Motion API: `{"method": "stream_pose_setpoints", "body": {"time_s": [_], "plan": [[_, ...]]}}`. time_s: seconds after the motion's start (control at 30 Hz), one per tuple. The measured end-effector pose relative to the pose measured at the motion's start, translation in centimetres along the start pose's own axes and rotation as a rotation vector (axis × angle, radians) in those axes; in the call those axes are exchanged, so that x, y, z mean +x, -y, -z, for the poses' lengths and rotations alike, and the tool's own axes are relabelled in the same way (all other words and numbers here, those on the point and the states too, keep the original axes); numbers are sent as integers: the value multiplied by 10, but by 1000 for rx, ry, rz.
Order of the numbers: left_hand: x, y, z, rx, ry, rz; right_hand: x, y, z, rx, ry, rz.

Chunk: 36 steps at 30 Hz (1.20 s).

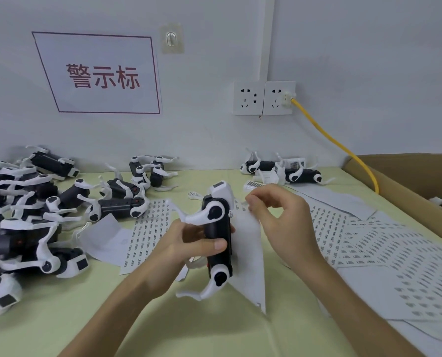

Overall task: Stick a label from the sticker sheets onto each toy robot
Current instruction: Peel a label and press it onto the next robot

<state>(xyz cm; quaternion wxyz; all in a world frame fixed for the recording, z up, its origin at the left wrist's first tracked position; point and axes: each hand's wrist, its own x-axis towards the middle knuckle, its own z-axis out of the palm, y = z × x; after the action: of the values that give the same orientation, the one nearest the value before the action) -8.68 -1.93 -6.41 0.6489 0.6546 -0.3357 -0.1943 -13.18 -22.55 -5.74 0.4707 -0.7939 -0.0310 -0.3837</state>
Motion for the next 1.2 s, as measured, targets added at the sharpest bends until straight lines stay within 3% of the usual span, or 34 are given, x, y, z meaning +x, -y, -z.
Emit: {"method": "stream_pose_setpoints", "body": {"time_s": [0.13, 0.27, 0.43, 0.53, 0.73, 0.93, 1.2], "plan": [[3, 3, -1, 33, -134, 52, 2, -3, 2, 43, -88, -35], [6, 5, 4, -56, -400, 70, 1, -2, 2, 104, -78, -65], [7, 1, 22, -173, -572, 192, 1, -2, 0, 86, -39, -55], [6, 0, 23, -346, -515, 262, 1, -3, 0, 107, -32, -80], [13, 0, 14, -462, -388, 209, 2, -3, 0, 179, 6, -135], [12, 7, 9, -548, -105, 180, -1, 1, -1, 198, 70, -104], [3, 0, -4, -404, -236, 162, -4, 0, -4, 119, 87, -54]]}}
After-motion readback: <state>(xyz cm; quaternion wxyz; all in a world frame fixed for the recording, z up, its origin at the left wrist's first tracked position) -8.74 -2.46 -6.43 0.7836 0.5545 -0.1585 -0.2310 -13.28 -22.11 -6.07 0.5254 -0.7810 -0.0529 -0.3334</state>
